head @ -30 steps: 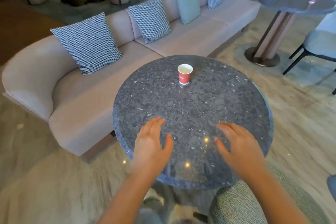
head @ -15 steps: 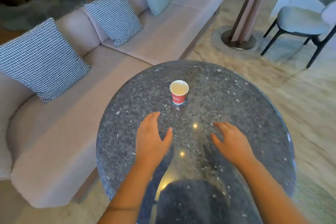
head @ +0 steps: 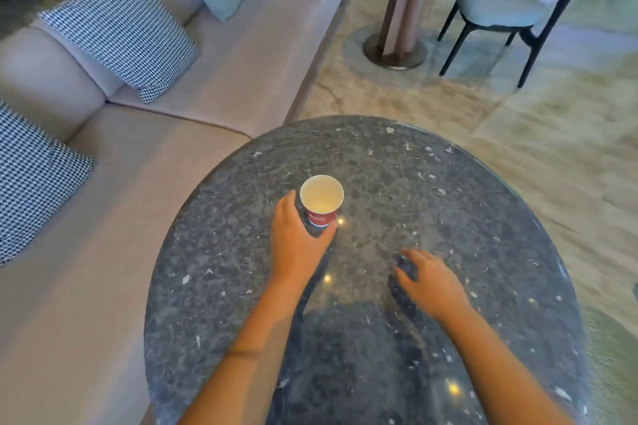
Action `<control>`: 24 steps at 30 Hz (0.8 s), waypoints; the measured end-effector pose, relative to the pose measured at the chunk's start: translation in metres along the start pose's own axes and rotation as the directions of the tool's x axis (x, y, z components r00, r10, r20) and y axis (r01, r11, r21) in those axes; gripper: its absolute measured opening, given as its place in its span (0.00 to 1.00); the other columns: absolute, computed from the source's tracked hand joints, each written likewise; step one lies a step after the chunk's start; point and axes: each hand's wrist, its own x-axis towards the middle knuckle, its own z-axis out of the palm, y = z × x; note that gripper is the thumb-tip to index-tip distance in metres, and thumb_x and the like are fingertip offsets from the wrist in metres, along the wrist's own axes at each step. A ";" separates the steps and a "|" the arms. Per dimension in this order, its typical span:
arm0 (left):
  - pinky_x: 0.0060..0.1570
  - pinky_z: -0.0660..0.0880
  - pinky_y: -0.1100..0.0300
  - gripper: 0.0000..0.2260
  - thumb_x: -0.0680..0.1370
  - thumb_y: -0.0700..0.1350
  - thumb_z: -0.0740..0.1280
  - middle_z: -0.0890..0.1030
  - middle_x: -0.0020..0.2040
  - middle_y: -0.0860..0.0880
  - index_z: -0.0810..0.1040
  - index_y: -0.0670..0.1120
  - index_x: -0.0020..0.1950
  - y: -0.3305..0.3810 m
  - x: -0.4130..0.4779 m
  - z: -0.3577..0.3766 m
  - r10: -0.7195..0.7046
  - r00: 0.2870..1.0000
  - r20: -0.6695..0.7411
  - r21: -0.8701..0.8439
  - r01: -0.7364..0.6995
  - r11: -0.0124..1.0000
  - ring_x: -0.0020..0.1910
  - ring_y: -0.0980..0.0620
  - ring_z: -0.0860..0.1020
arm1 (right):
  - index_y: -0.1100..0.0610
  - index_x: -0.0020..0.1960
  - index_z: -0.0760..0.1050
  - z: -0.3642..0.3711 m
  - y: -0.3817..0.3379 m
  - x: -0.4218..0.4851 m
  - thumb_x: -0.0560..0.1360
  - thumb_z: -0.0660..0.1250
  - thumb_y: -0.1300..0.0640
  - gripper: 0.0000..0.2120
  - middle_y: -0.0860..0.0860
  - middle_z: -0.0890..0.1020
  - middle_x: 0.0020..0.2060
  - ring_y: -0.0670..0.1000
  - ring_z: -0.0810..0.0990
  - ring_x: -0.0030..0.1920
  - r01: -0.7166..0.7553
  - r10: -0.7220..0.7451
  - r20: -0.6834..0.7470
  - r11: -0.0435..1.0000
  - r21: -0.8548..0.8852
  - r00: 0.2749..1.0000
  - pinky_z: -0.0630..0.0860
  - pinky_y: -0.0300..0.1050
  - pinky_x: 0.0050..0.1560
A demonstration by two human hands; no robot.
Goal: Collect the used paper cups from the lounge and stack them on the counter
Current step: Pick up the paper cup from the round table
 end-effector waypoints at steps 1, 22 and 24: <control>0.66 0.65 0.51 0.43 0.67 0.56 0.75 0.63 0.72 0.43 0.57 0.43 0.74 0.000 0.005 0.004 -0.001 1.000 0.000 -0.006 0.001 1.000 0.70 0.46 0.63 | 0.56 0.66 0.68 0.003 0.001 0.001 0.77 0.60 0.51 0.19 0.55 0.75 0.61 0.56 0.73 0.60 -0.009 0.009 0.004 1.000 -0.004 1.000 0.71 0.48 0.55; 0.59 0.71 0.48 0.41 0.67 0.56 0.75 0.66 0.69 0.44 0.59 0.43 0.72 0.000 0.040 0.031 -0.029 1.000 -0.002 0.042 0.029 0.999 0.66 0.44 0.68 | 0.56 0.67 0.67 0.019 0.011 0.005 0.77 0.60 0.50 0.20 0.53 0.74 0.60 0.53 0.72 0.59 0.013 -0.016 -0.059 0.999 -0.041 0.998 0.71 0.45 0.55; 0.57 0.71 0.49 0.41 0.67 0.56 0.74 0.67 0.69 0.44 0.59 0.43 0.72 0.000 0.040 0.032 -0.031 1.000 -0.001 0.041 0.031 0.999 0.64 0.44 0.69 | 0.56 0.66 0.68 0.020 0.012 0.005 0.77 0.60 0.50 0.19 0.52 0.75 0.59 0.53 0.73 0.58 0.019 -0.022 -0.078 0.999 -0.037 0.997 0.72 0.44 0.54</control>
